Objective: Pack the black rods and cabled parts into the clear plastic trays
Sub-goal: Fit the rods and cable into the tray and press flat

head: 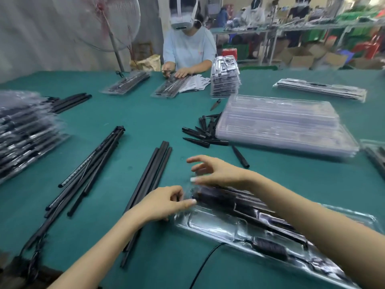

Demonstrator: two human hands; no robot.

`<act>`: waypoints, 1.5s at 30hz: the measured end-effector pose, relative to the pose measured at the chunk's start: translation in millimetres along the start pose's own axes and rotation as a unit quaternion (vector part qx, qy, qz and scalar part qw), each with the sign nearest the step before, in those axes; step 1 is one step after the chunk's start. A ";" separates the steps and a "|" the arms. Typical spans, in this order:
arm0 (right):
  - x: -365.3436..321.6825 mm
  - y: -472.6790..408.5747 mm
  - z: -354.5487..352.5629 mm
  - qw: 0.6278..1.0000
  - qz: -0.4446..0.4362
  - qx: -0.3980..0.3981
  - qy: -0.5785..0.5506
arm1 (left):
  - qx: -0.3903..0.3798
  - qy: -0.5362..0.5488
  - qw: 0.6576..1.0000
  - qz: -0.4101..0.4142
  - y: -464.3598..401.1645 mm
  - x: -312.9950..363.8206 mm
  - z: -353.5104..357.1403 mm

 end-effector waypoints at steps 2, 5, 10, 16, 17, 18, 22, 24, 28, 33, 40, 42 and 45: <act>-3.2 30.7 -51.4 0.988 -0.037 0.110 -0.103 | -0.001 -0.029 1.000 0.003 5.9 4.9 -1.1; 8.4 86.2 -105.7 0.972 -0.052 0.225 -0.054 | 0.062 -0.033 0.997 -0.026 25.5 9.2 -8.1; 48.6 149.5 -94.0 0.981 -0.006 0.181 0.068 | 0.176 -0.043 0.983 0.019 94.6 39.5 4.6; 41.5 157.7 -44.2 0.952 -0.077 0.169 0.244 | 0.071 -0.052 0.996 0.006 117.8 49.1 52.9; 34.0 157.1 -32.0 0.948 -0.104 0.163 0.255 | 0.080 -0.049 0.996 0.001 118.4 48.0 51.2; 27.7 156.4 -18.4 0.944 -0.130 0.149 0.265 | 0.092 -0.033 0.995 -0.009 118.4 44.4 48.3; 27.2 156.2 29.8 0.926 -0.162 0.068 0.334 | 0.124 0.069 0.989 -0.046 113.0 31.6 35.4; 26.9 162.3 34.4 0.905 -0.176 0.091 0.376 | 0.148 0.056 0.986 -0.059 108.4 26.8 27.2; 18.7 172.3 34.8 0.865 -0.218 0.155 0.425 | 0.197 -0.045 0.976 -0.082 105.4 27.1 12.8; 16.0 176.9 34.0 0.834 -0.224 0.197 0.464 | 0.220 -0.002 0.974 -0.061 95.9 37.1 -4.2; 6.6 193.8 34.2 0.773 -0.254 0.259 0.520 | 0.214 -0.066 0.971 -0.088 97.2 23.6 -15.5; 3.1 197.5 41.6 0.747 -0.270 0.263 0.547 | 0.218 0.013 0.972 -0.086 85.5 17.8 -17.7; -3.0 203.4 44.1 0.725 -0.276 0.277 0.567 | 0.108 0.048 0.988 -0.100 60.6 11.2 4.5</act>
Point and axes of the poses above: each hand's wrist, its own y-axis away from the middle knuckle, its own z-axis out of the palm, x = y × z, the point moved 10 cm from there along -y, towards the middle knuckle, and after that the axes turned 5 degrees about -y, right-handed, at the moved point
